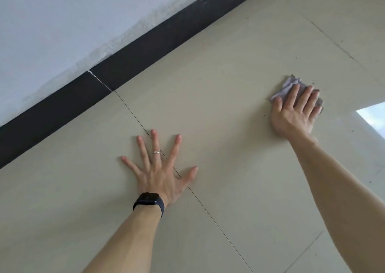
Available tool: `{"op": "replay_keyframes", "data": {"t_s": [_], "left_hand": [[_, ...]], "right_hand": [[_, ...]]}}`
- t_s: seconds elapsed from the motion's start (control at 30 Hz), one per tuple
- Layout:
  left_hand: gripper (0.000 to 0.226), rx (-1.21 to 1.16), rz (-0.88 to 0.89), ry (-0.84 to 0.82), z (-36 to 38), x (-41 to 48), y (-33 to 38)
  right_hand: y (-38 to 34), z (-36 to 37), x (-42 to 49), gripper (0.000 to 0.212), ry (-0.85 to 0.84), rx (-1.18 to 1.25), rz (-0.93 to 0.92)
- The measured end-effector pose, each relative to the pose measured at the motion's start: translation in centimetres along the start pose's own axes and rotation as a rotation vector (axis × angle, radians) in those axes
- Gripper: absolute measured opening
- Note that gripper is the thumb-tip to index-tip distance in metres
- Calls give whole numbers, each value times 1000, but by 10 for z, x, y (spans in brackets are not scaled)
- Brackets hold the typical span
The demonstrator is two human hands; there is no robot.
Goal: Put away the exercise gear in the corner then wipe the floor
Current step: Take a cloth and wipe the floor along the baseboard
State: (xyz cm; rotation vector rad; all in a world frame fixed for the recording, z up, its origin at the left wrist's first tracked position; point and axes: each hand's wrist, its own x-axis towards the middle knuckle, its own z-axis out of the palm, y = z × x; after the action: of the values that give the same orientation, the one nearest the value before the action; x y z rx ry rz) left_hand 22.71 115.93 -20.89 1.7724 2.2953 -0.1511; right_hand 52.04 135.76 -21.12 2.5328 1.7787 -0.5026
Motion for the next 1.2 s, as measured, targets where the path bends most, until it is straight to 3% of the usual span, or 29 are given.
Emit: {"op": "replay_keyframes", "data": {"t_s": [0.07,0.17,0.23,0.3,0.4,0.47,0.5,0.6,0.67,0.83,1.0,1.07,1.2], "left_hand": [[91,7,-4,-2,-1,1,-1],[93,3,-5,10,2,-1,-5],[93,-1,-4,8,1,0,-4],[94,-11,-8,-5,-2,2,-2],[95,-2,-9,-14,-1,1,3],[96,-6,-8,-25,-1,2,2],[96,-6,-7,-36,-2,3,1],[98,-4,-14,-37,-2,0,1],[99,1,-12,-20,-3,4,2],[100,-9,2,-17,-5,4,3],[100,-17,-17,-15,-4,6,1],[100,-14,-25,-19,-4,6,-1],[99,-17,-34,-51,-5,6,1]], "right_hand": [[-27,10,-20,70,35,-44,-173],[-53,32,-72,67,-19,-151,-692],[-55,26,-67,65,-83,-162,-831],[-55,18,-34,67,-33,-185,-787],[-69,2,18,69,-20,-75,-367],[-94,9,10,68,-26,-47,-257],[-106,18,-8,68,-20,-64,-363],[-116,41,-67,61,-86,-183,-955],[-120,34,-42,59,-68,-199,-1017],[-131,0,66,65,-66,-101,-437],[-182,2,88,67,-45,-50,-153],[-209,8,76,66,-70,-56,-266],[-240,42,-7,62,-91,-133,-854]]}}
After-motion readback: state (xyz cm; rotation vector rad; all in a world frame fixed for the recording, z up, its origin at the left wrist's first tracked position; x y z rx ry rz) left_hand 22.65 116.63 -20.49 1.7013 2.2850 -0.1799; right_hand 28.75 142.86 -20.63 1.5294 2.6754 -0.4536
